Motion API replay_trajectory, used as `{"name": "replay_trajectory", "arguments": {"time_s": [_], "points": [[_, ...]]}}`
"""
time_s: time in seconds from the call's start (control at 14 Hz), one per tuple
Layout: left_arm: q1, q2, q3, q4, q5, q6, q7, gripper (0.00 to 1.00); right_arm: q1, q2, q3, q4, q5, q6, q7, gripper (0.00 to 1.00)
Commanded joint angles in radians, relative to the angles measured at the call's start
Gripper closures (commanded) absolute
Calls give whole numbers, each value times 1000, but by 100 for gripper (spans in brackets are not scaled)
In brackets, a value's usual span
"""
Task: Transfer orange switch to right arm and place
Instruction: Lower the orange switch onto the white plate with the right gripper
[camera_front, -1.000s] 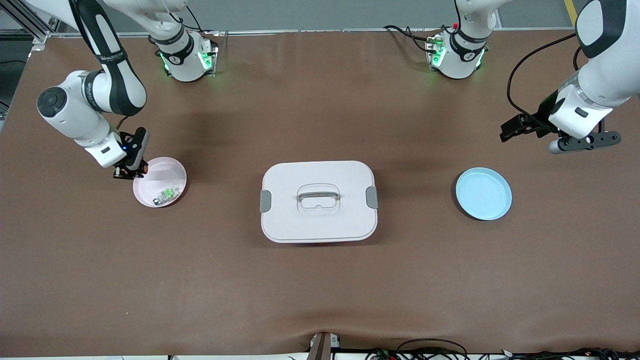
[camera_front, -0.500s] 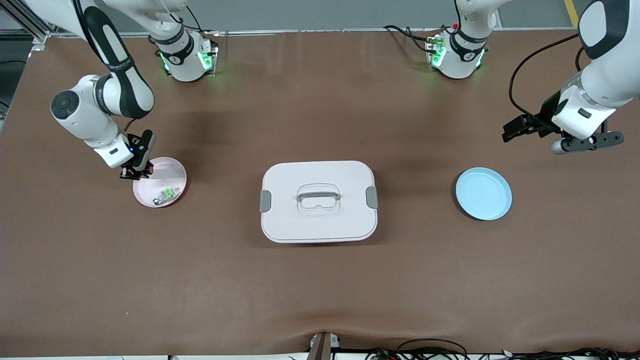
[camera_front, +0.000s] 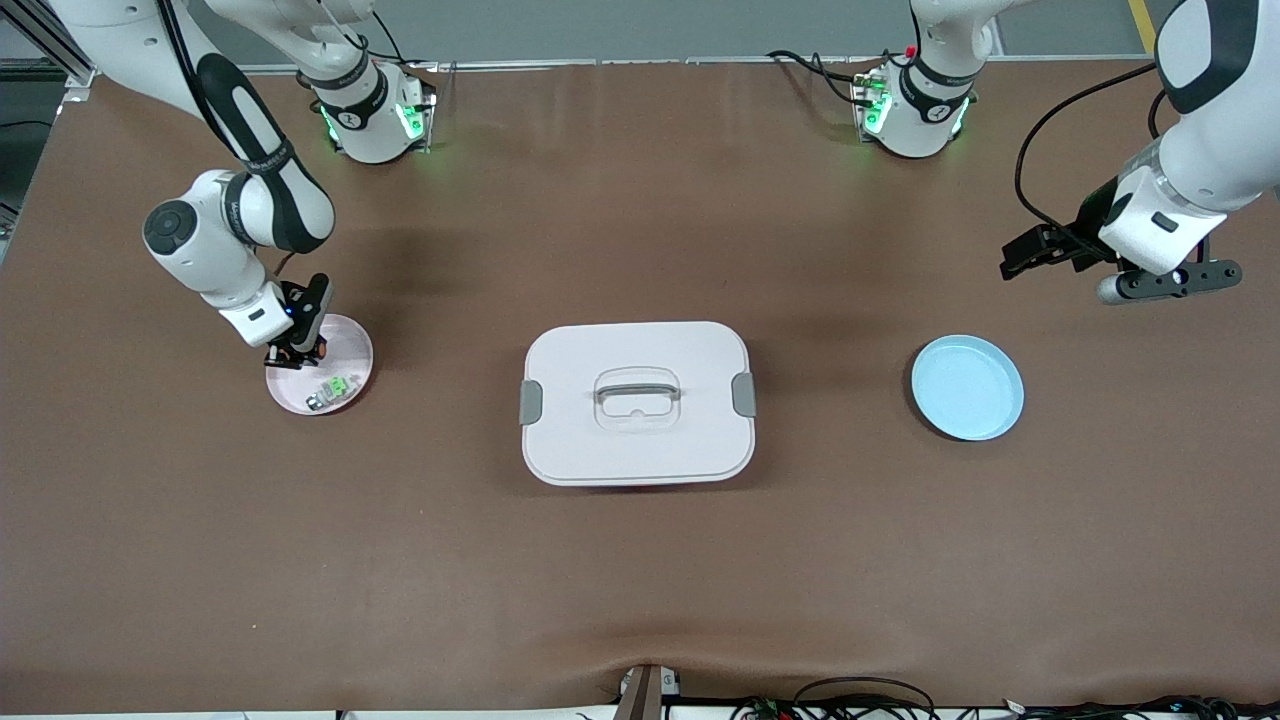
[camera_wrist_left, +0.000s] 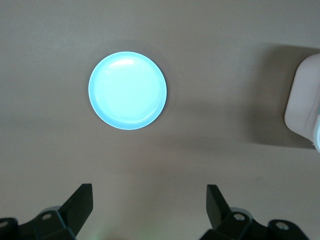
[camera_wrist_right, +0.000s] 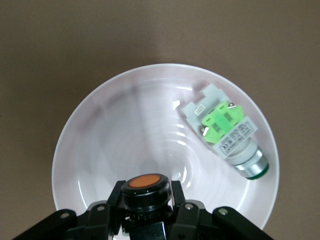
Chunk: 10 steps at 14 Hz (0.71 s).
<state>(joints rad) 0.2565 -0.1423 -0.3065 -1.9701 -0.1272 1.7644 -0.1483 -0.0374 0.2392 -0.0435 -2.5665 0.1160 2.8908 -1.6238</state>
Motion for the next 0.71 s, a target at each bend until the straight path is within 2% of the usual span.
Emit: {"name": "replay_trajectory", "arguments": {"time_s": [0.0, 0.43, 0.5, 0.57, 0.64], "points": [[-130, -17, 124, -1, 46, -19, 10, 0, 7, 11, 1, -14, 25, 34, -5, 100], [-250, -13, 233, -1, 58, -26, 1, 0, 19, 32, 4, -12, 27, 48, 24, 100], [-252, -8, 233, -1, 58, -26, 1, 0, 19, 32, 4, -12, 27, 47, 57, 83], [-252, -8, 234, 0, 60, -26, 1, 0, 21, 31, 5, -12, 27, 42, 80, 1], [-252, -6, 234, -1, 60, -26, 1, 0, 22, 31, 5, -9, 27, 41, 91, 0]]}}
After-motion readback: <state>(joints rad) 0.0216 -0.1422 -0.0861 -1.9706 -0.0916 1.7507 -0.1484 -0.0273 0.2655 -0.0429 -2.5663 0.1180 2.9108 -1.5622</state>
